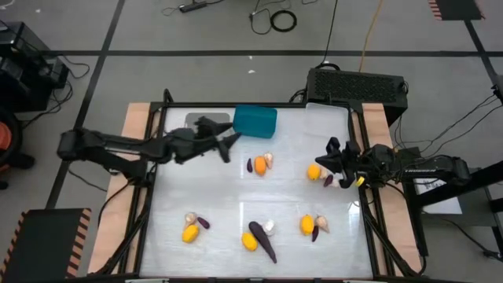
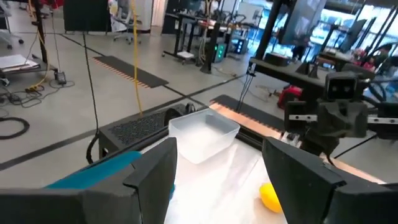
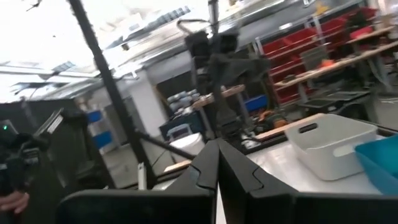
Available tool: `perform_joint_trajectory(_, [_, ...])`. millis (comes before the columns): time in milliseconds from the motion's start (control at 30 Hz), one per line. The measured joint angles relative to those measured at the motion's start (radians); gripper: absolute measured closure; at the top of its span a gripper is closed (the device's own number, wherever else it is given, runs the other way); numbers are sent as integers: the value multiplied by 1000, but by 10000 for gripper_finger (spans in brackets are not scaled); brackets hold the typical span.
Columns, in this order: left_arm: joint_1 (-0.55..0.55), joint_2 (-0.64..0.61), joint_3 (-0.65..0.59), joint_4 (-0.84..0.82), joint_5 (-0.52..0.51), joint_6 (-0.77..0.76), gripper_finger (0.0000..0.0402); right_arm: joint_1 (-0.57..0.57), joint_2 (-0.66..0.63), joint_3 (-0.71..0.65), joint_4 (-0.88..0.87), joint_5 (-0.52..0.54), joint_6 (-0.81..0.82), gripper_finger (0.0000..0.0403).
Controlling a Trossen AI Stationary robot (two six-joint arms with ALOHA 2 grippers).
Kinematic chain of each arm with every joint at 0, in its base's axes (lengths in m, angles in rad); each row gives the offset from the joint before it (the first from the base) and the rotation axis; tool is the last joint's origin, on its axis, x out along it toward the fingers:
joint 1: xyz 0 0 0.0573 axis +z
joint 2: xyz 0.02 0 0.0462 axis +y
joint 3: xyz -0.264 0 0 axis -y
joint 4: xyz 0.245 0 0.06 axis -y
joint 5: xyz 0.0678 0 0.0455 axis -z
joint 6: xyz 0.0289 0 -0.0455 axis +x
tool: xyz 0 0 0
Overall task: Sort produce into baskets
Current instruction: Put the lemon into the transparent bin
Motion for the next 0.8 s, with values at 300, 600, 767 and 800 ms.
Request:
perform_joint_trajectory(300, [-11,286,251,-37,80,55,157,0,0,129,-166,-105,-111,403])
perform_joint_trajectory(600, [-12,381,406,-318,132,14,157,0,136,502,-909,55,-270,403])
perform_joint_trajectory(767, [-5,355,414,-438,154,-6,157,-1,275,607,-1038,216,-249,398])
perform_joint_trajectory(800, [-3,348,414,-475,153,-6,157,-3,305,615,-1035,238,-235,394])
